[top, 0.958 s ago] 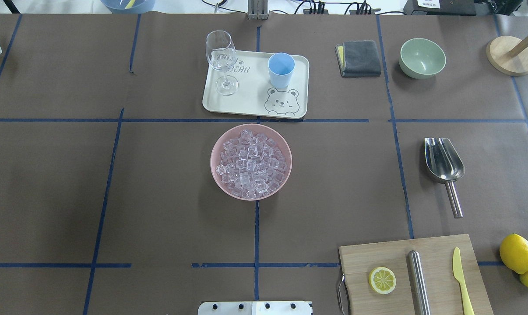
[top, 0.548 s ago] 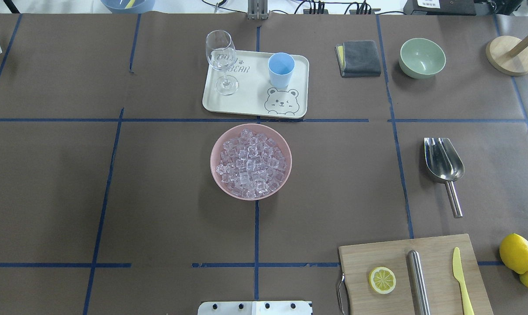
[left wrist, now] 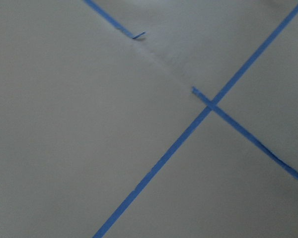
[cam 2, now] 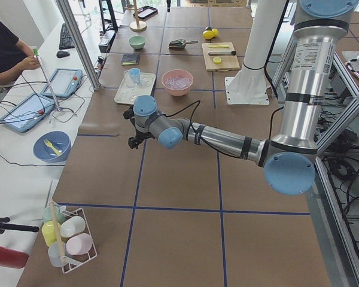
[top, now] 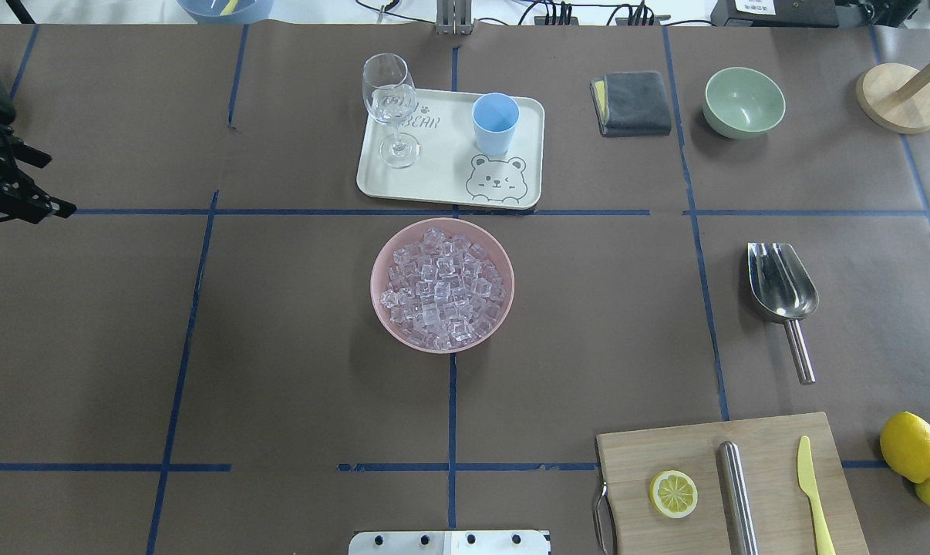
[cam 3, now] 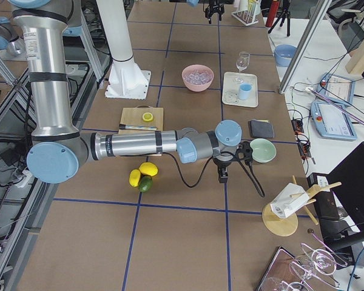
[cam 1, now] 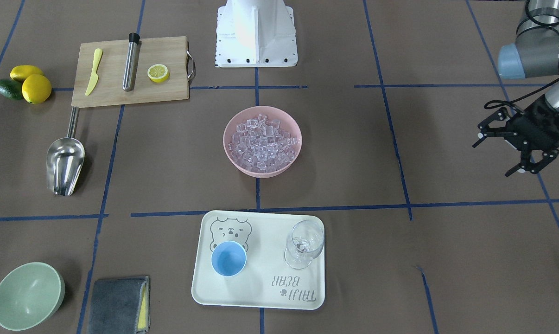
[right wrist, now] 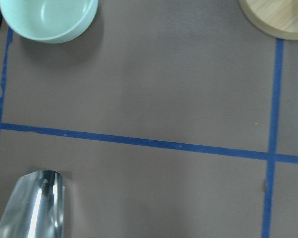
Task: Put ice in cup with scoop
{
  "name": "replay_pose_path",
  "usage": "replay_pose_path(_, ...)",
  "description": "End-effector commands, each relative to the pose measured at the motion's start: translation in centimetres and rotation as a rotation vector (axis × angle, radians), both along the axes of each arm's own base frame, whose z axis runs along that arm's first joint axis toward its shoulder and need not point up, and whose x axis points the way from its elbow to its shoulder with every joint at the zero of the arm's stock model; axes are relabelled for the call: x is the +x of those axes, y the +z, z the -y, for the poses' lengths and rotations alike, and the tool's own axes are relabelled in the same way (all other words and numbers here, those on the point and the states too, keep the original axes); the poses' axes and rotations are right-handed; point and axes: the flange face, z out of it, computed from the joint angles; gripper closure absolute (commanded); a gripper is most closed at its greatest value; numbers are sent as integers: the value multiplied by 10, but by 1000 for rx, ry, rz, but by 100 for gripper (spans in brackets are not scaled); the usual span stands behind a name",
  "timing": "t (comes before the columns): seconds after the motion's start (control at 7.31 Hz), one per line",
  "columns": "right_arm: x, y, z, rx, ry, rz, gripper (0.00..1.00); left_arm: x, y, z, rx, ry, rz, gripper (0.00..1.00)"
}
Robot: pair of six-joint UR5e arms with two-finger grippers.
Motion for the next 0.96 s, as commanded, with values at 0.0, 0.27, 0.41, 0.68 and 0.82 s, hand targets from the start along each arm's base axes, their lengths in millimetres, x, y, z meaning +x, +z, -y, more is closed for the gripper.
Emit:
replay_pose_path(0.0,-68,-45,-8,-35,49,-69,0,62,-44,-3,106,102,-59,0)
replay_pose_path(0.27,-79,-68,-15,-21,46,-52,0,123,-69,-24,156,201,-90,0)
replay_pose_path(0.41,-90,-73,-24,-39,46,-45,0,166,-87,-41,187,279,-114,0)
replay_pose_path(0.68,-108,-87,-38,-52,31,-26,0,205,-106,-66,265,351,-186,0)
replay_pose_path(0.82,-117,-89,-43,-65,26,-24,0,225,-122,-71,306,378,-221,0)
